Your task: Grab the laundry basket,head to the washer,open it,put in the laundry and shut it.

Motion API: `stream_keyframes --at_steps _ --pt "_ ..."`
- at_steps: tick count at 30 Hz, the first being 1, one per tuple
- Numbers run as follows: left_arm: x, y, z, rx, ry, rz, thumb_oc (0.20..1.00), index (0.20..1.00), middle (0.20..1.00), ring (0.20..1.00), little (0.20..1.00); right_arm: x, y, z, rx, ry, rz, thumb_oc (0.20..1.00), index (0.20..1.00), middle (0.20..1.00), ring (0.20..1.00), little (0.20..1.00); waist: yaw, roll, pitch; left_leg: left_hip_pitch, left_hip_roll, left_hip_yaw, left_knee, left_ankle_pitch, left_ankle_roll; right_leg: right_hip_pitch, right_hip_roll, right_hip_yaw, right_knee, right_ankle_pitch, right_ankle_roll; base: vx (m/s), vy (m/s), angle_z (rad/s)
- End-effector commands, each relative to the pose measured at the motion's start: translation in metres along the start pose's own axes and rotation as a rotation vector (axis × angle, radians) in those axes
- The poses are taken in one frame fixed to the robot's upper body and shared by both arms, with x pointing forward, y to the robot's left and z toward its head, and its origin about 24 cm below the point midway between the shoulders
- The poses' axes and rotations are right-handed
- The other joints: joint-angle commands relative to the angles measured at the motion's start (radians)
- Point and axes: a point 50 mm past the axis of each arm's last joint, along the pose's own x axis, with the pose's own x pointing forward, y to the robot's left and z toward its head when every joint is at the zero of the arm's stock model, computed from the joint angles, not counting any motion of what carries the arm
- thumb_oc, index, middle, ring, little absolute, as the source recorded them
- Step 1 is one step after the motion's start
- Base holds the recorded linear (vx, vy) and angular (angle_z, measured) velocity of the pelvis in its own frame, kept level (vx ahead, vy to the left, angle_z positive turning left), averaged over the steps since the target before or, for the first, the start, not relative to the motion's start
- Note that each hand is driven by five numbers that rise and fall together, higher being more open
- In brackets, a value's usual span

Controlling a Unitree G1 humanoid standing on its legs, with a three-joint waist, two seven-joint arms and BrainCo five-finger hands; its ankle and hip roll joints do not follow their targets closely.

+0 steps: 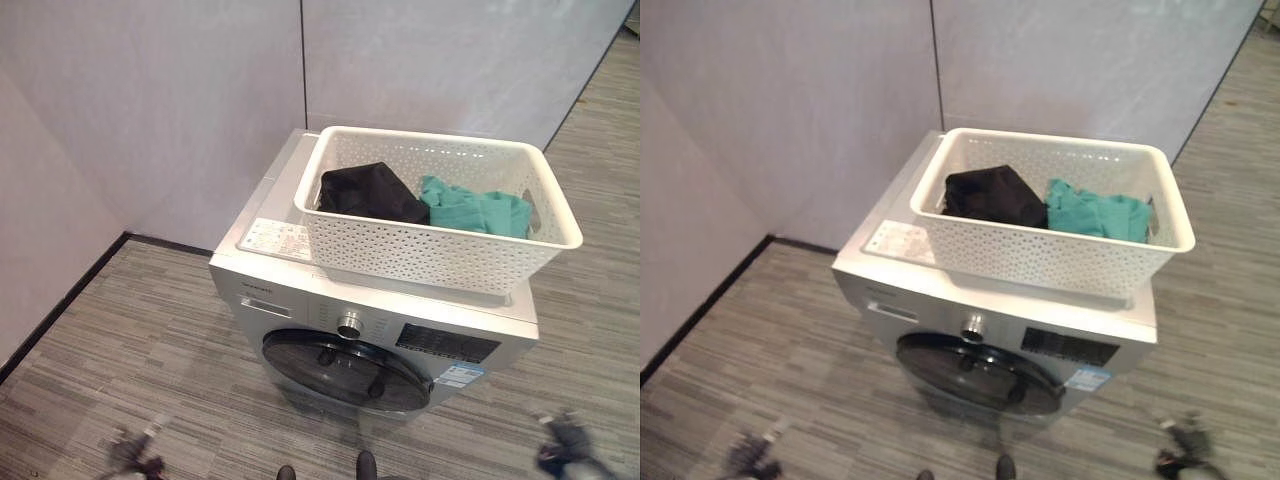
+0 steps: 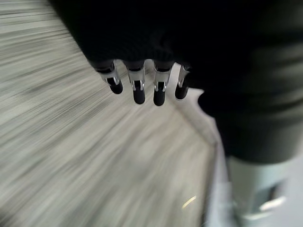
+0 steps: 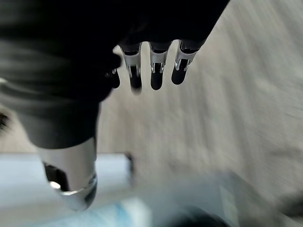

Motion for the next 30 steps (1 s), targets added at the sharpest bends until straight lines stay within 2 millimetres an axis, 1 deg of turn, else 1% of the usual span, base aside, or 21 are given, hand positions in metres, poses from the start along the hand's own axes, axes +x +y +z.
stream_keyframes --at_steps 1,2,3,5,6,8,9,10,11,12,14,15,18,20,23,25,30 --pt "0.006 -0.009 0.008 0.011 0.013 -0.016 1.000 1.000 1.000 1.000 1.000 0.008 0.021 0.007 -0.018 -0.009 0.078 1.000 1.000 1.000 1.000 1.000 0.005 -0.022 -0.029 0.020 0.028 0.010 0.023 -0.052 0.001 0.020 -0.055 0.007 0.009 -0.068 0.067 0.00 0.000 0.00" --pt "0.004 -0.018 -0.013 0.039 0.104 -0.031 1.000 1.000 1.000 1.000 1.000 0.007 0.043 -0.010 -0.068 0.064 0.138 1.000 1.000 1.000 1.000 1.000 0.007 -0.024 -0.032 0.021 0.031 0.013 0.022 -0.049 -0.001 0.015 -0.051 0.010 0.009 -0.068 0.065 0.02 -0.045 -0.02" --pt "0.000 -0.026 -0.026 0.088 0.160 -0.058 1.000 1.000 1.000 1.000 1.000 0.004 0.067 -0.015 -0.111 0.078 0.220 1.000 1.000 1.000 1.000 1.000 0.008 -0.026 -0.036 0.021 0.034 0.015 0.020 -0.047 -0.003 0.012 -0.048 0.014 0.009 -0.069 0.063 0.02 -0.045 -0.03" --pt "0.000 -0.026 -0.026 0.088 0.160 -0.058 1.000 1.000 1.000 1.000 1.000 0.004 0.067 -0.015 -0.111 0.078 0.220 1.000 1.000 1.000 1.000 1.000 0.008 -0.026 -0.036 0.021 0.034 0.015 0.020 -0.047 -0.003 0.012 -0.048 0.014 0.009 -0.069 0.063 0.00 0.000 0.00" --pt "-0.002 -0.030 -0.034 0.170 0.187 -0.084 1.000 1.000 1.000 1.000 1.000 0.001 0.086 -0.008 -0.158 0.032 0.288 1.000 1.000 1.000 1.000 1.000 0.007 -0.029 -0.039 0.021 0.038 0.018 0.018 -0.045 -0.006 0.010 -0.043 0.020 0.009 -0.072 0.061 0.01 -0.047 -0.01" --pt "-0.004 -0.033 -0.038 0.228 0.198 -0.110 1.000 1.000 1.000 1.000 1.000 -0.001 0.099 0.009 -0.234 -0.057 0.339 1.000 1.000 1.000 1.000 1.000 0.005 -0.030 -0.039 0.020 0.042 0.019 0.019 -0.043 -0.008 0.009 -0.038 0.024 0.009 -0.074 0.058 0.01 -0.057 -0.01" --pt "-0.004 -0.033 -0.038 0.228 0.198 -0.110 1.000 1.000 1.000 1.000 1.000 -0.001 0.099 0.008 -0.234 -0.057 0.339 1.000 1.000 1.000 1.000 1.000 0.004 -0.030 -0.039 0.020 0.042 0.019 0.019 -0.044 -0.008 0.009 -0.038 0.024 0.009 -0.074 0.058 0.00 -0.047 -0.13" --pt "-0.005 -0.034 -0.040 0.255 0.203 -0.123 1.000 1.000 1.000 1.000 1.000 -0.005 0.107 0.022 -0.281 -0.129 0.373 1.000 1.000 1.000 1.000 1.000 0.002 -0.030 -0.039 0.019 0.044 0.019 0.020 -0.042 -0.010 0.009 -0.034 0.025 0.009 -0.077 0.057 -0.03 -0.096 -0.15" --pt "-0.004 -0.037 -0.038 0.297 0.186 -0.136 1.000 1.000 1.000 1.000 1.000 -0.015 0.115 0.056 -0.395 -0.316 0.414 1.000 1.000 1.000 1.000 1.000 -0.004 -0.033 -0.034 0.009 0.055 0.014 0.025 -0.038 -0.017 0.005 -0.025 0.026 0.009 -0.084 0.051 -0.05 -0.161 -0.13" --pt "-0.005 -0.039 -0.038 0.318 0.183 -0.151 1.000 1.000 1.000 1.000 1.000 -0.024 0.118 0.076 -0.463 -0.430 0.428 1.000 1.000 1.000 1.000 1.000 -0.005 -0.032 -0.030 0.007 0.063 0.012 0.027 -0.034 -0.021 0.007 -0.017 0.025 0.009 -0.089 0.045 -0.05 -0.158 -0.02" --pt "-0.005 -0.040 -0.037 0.326 0.178 -0.155 1.000 1.000 1.000 1.000 1.000 -0.034 0.116 0.088 -0.511 -0.512 0.435 1.000 1.000 1.000 1.000 1.000 -0.007 -0.032 -0.027 0.005 0.071 0.006 0.030 -0.029 -0.025 0.011 -0.011 0.020 0.009 -0.096 0.042 -0.02 -0.091 0.01" --pt "-0.005 -0.039 -0.038 0.320 0.182 -0.151 1.000 1.000 1.000 1.000 1.000 -0.037 0.115 0.093 -0.503 -0.543 0.440 1.000 1.000 1.000 1.000 1.000 -0.009 -0.032 -0.026 0.004 0.074 0.002 0.030 -0.027 -0.026 0.013 -0.009 0.017 0.009 -0.098 0.041 -0.02 -0.068 0.07" --pt "-0.004 -0.042 -0.035 0.287 0.178 -0.157 1.000 1.000 1.000 1.000 1.000 -0.043 0.116 0.101 -0.522 -0.591 0.461 1.000 1.000 1.000 1.000 1.000 -0.005 -0.028 -0.024 0.000 0.077 -0.005 0.028 -0.019 -0.031 0.017 -0.006 0.005 0.009 -0.104 0.039 -0.01 -0.050 0.21" --pt "-0.005 -0.047 -0.034 0.291 0.167 -0.172 1.000 1.000 1.000 1.000 1.000 -0.041 0.119 0.101 -0.525 -0.586 0.467 1.000 1.000 1.000 1.000 1.000 -0.001 -0.023 -0.023 0.000 0.076 -0.010 0.023 -0.015 -0.030 0.019 -0.008 -0.002 0.009 -0.104 0.039 0.00 -0.015 0.06" --pt "-0.005 -0.053 -0.031 0.297 0.142 -0.195 1.000 1.000 1.000 1.000 1.000 -0.037 0.127 0.101 -0.577 -0.572 0.466 1.000 1.000 1.000 1.000 1.000 0.011 -0.014 -0.017 -0.006 0.073 -0.024 0.020 -0.009 -0.029 0.021 -0.010 -0.012 0.009 -0.106 0.037 -0.01 -0.001 0.17" --pt "-0.005 -0.056 -0.028 0.277 0.131 -0.204 1.000 1.000 1.000 1.000 1.000 -0.034 0.136 0.099 -0.606 -0.554 0.482 1.000 1.000 1.000 1.000 1.000 0.023 -0.008 -0.011 -0.013 0.070 -0.037 0.021 -0.005 -0.030 0.021 -0.011 -0.019 0.009 -0.108 0.035 -0.01 -0.009 0.14" --pt "-0.005 -0.058 -0.026 0.231 0.118 -0.205 1.000 1.000 1.000 1.000 1.000 -0.041 0.157 0.091 -0.626 -0.543 0.581 1.000 1.000 1.000 1.000 1.000 0.040 0.001 0.001 -0.024 0.068 -0.060 0.019 0.005 -0.031 0.023 -0.013 -0.039 0.009 -0.114 0.031 0.00 -0.010 0.18"
